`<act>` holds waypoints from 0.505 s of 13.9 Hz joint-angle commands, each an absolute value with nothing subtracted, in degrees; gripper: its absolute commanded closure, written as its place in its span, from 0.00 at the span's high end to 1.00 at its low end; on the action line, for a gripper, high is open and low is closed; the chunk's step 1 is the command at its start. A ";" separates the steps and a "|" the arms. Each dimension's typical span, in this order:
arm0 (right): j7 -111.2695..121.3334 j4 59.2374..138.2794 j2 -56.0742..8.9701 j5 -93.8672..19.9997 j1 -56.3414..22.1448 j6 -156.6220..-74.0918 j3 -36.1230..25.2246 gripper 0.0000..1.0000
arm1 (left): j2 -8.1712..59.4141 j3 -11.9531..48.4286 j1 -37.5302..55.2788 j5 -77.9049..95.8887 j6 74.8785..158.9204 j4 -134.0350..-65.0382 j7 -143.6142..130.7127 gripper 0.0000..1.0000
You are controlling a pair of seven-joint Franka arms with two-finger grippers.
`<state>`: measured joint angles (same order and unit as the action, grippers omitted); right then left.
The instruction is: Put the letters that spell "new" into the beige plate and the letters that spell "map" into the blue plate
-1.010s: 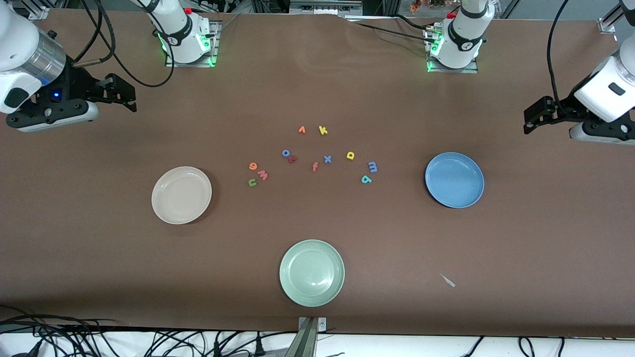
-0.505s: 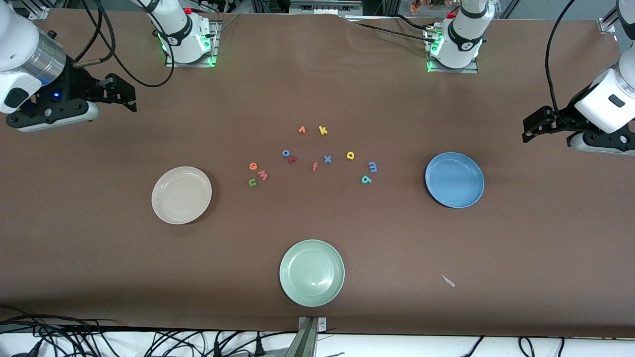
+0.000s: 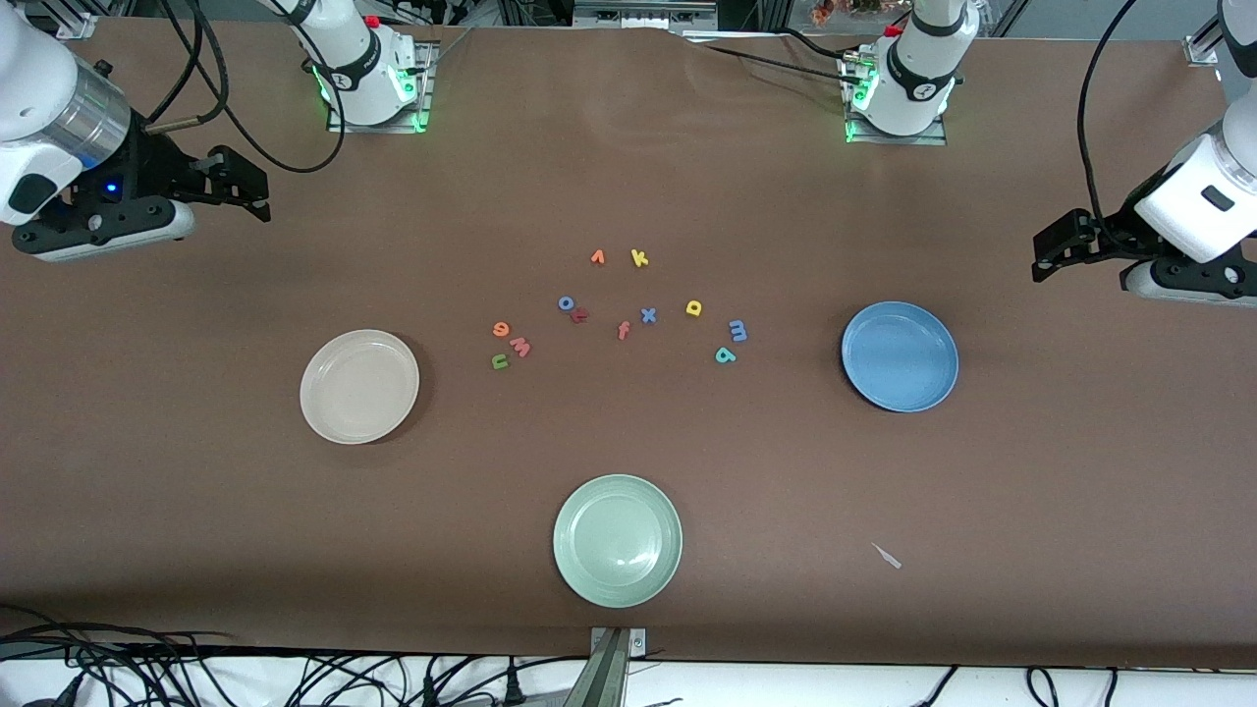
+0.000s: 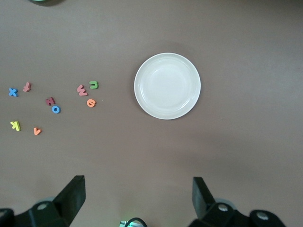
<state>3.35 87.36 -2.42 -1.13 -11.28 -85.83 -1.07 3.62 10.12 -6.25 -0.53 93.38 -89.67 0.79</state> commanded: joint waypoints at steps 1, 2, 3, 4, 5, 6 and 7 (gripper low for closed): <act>3.87 88.59 -1.14 -1.76 -10.90 -86.13 -0.97 1.00 | 3.69 10.63 -6.68 -0.17 92.90 -88.59 1.67 1.00; 3.78 88.59 -1.06 -1.76 -10.90 -86.05 -0.97 1.00 | 3.69 10.63 -6.59 -0.18 92.90 -88.59 1.67 1.00; 3.69 88.59 -1.05 -1.76 -10.90 -86.04 -0.97 1.00 | 3.69 10.63 -6.59 -0.18 92.90 -88.59 1.67 1.00; 3.78 88.59 -1.05 -1.67 -10.90 -85.96 -0.97 1.00 | 3.69 10.63 -6.59 -0.18 92.90 -88.59 1.67 1.00; 3.78 88.59 -0.97 -1.67 -10.90 -85.87 -0.97 1.00 | 3.69 10.63 -6.59 -0.18 92.81 -88.59 1.67 1.00; 3.78 88.59 -0.97 -1.76 -10.90 -85.78 -0.97 1.00 | 3.69 10.63 -6.59 -0.18 92.81 -88.59 1.67 1.00; 3.69 88.68 -0.97 -1.76 -10.90 -85.78 -0.97 1.00 | 3.69 10.63 -6.59 -0.18 92.81 -88.59 1.67 1.00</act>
